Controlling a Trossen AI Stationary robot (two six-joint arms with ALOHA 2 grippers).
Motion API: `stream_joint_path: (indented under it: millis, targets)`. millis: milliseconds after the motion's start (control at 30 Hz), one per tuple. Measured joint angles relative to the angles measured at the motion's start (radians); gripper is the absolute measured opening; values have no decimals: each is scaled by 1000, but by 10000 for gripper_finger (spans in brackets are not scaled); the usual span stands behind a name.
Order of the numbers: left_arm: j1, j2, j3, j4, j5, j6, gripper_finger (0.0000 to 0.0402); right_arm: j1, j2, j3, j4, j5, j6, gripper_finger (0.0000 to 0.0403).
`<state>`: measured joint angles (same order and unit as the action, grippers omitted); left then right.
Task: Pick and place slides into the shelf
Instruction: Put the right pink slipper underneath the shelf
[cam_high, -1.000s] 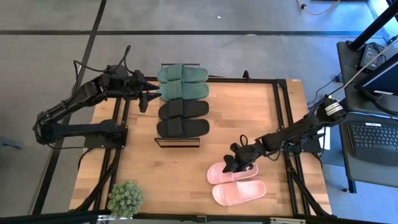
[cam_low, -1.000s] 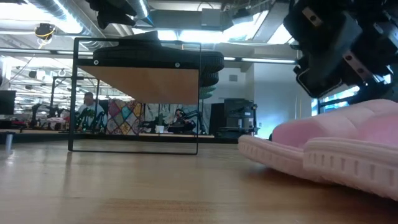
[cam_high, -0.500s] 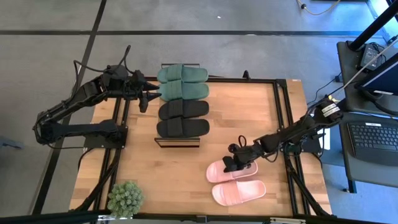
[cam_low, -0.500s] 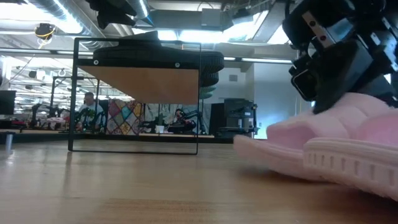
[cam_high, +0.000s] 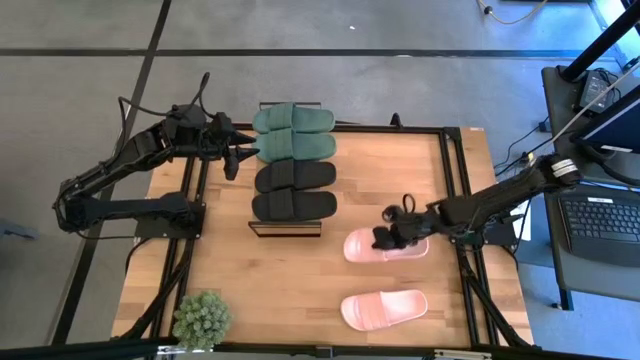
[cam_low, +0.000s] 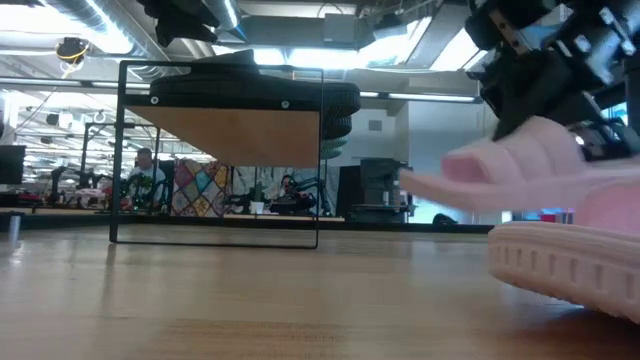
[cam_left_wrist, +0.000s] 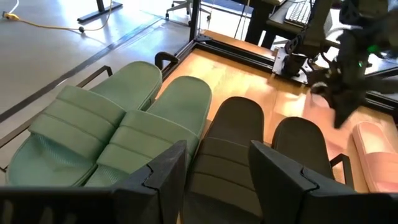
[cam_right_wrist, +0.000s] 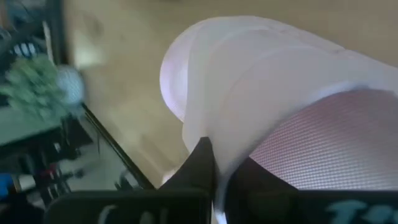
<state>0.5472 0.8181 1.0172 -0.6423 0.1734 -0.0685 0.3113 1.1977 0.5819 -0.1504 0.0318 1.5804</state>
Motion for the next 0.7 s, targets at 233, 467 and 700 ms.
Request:
stream_joint_path:
  millis: [233, 467, 700]
  targets:
    - [0, 0, 0, 1, -1, 0, 165, -161, -119, 0, -68, 67, -83, 12]
    - [0, 0, 0, 0, -1, -1, 165, -401, -91, 0, -113, -1, -261, 12]
    - [0, 0, 0, 0, -1, -2, 165, -705, -40, 0, -63, -168, -516, 12]
